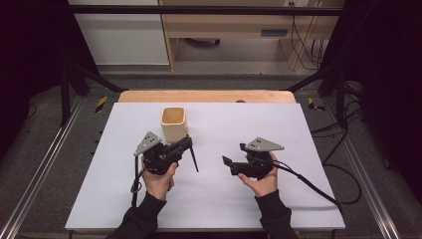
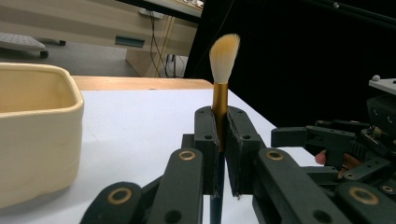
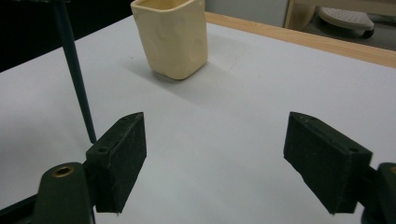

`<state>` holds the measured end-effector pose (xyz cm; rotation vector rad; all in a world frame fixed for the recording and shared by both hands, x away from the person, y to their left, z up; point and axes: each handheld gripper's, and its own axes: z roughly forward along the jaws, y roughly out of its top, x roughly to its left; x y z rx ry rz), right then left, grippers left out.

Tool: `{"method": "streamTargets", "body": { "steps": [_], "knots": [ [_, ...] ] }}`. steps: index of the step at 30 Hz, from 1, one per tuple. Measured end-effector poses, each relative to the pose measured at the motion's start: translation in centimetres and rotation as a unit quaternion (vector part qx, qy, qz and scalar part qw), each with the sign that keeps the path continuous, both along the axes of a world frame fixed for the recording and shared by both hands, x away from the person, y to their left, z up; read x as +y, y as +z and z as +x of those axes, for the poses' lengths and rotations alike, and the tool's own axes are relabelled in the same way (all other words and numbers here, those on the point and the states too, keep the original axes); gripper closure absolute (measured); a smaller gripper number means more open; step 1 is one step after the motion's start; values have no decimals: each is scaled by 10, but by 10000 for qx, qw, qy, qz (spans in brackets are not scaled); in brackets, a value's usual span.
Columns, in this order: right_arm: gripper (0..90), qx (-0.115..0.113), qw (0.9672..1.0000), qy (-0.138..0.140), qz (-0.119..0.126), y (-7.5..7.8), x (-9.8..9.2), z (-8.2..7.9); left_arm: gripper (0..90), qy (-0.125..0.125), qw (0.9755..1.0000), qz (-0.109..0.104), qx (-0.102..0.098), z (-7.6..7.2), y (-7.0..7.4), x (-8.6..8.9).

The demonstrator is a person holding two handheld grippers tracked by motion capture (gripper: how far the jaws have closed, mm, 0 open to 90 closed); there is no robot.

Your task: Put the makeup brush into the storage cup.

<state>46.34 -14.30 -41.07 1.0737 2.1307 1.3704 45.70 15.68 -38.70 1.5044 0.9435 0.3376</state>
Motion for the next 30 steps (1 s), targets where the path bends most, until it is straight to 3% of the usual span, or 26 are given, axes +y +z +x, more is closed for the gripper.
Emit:
{"method": "streamTargets", "body": {
  "steps": [16, 24, 30],
  "knots": [
    [168, 146, 9993, -329, -112, -6, -22, -3, 830, 116, 9996, 219, -110, 4, 10, 19],
    [161, 112, 9986, -487, -196, -6, -33, -7, 830, 252, 9990, 323, -192, 8, 18, 32],
    [160, 168, 9981, -578, -150, -8, -40, -9, 831, 325, 9984, 386, -237, 11, 24, 40]
  ]
}}
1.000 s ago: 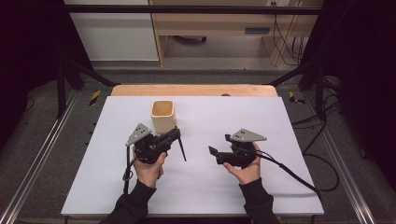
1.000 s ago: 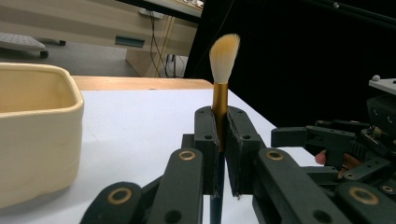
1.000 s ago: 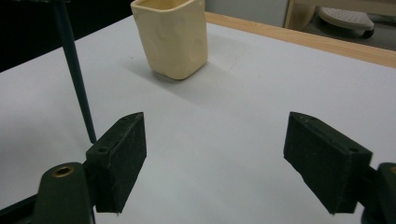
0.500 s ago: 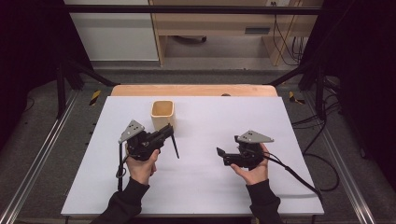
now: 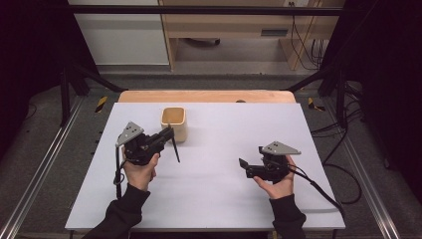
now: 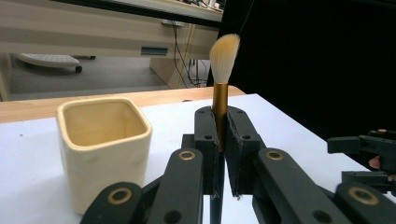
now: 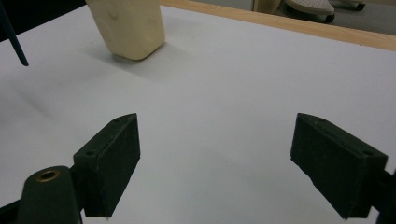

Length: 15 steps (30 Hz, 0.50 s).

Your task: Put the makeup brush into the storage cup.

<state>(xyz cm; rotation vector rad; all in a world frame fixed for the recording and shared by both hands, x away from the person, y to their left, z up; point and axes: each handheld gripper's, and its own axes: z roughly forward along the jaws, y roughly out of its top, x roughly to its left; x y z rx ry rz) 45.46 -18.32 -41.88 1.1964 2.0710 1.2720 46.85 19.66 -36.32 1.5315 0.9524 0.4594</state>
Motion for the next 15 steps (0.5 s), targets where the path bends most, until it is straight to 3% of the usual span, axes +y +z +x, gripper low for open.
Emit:
{"method": "streamTargets", "body": {
  "steps": [15],
  "knots": [
    [144, 32, 9999, -151, -21, -4, -12, -3, 830, 138, 9998, 75, -149, 13, 19, 13]
  ]
}}
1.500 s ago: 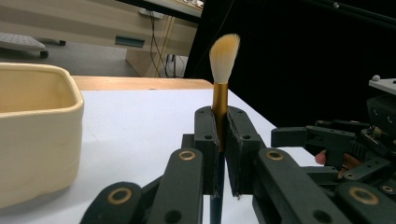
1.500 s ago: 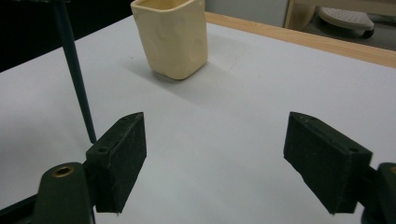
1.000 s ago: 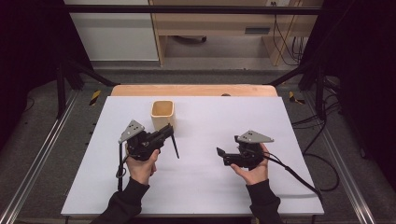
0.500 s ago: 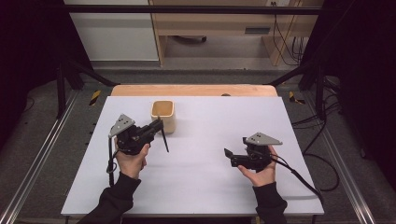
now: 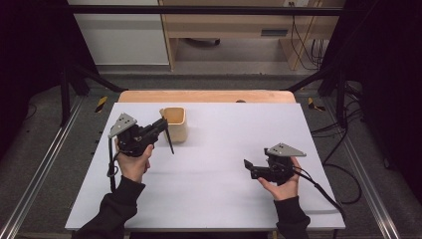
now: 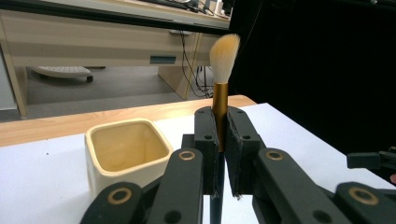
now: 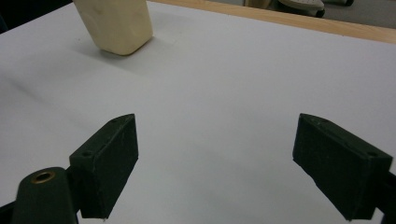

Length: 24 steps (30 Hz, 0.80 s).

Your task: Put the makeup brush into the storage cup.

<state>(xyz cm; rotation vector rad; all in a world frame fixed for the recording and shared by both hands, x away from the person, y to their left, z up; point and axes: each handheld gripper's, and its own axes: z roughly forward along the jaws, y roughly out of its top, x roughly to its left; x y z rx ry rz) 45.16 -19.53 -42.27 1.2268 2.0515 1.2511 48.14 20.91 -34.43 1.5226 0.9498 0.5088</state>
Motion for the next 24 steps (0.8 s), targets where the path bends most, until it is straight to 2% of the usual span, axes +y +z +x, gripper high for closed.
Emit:
{"method": "streamTargets", "body": {
  "steps": [24],
  "knots": [
    [103, -8, 9998, -160, -134, -2, -6, -2, 830, 66, 9998, 101, -126, 17, 18, 1]
  ]
}}
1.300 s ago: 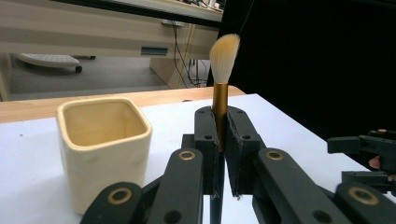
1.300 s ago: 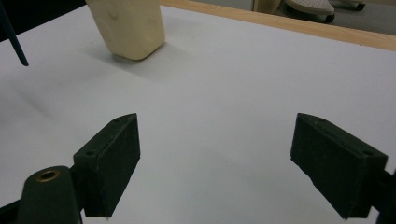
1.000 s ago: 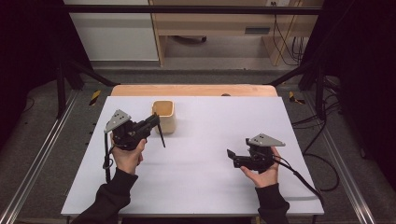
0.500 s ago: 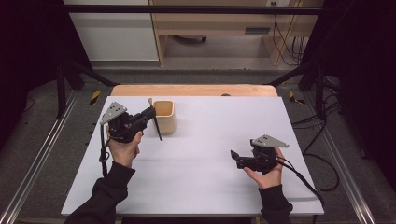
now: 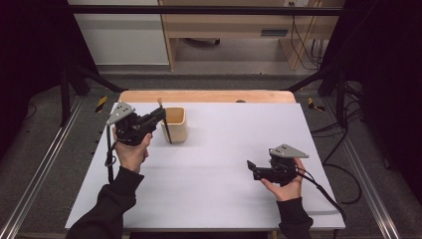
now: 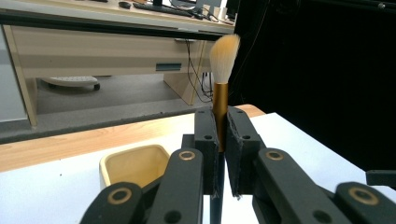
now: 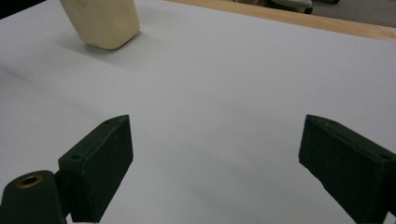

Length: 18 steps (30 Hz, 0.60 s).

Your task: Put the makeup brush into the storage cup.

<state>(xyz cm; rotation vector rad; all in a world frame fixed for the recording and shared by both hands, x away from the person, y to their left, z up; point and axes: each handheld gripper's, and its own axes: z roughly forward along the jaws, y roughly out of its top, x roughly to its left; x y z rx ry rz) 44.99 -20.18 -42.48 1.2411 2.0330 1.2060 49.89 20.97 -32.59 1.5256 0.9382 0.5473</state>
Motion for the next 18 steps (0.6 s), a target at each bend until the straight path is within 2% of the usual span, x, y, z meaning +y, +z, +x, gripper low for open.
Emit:
{"method": "streamTargets", "body": {
  "steps": [18],
  "knots": [
    [102, 28, 10000, -7, -16, 0, 0, 0, 830, 30, 9999, 40, -161, 16, 13, 0]
  ]
}}
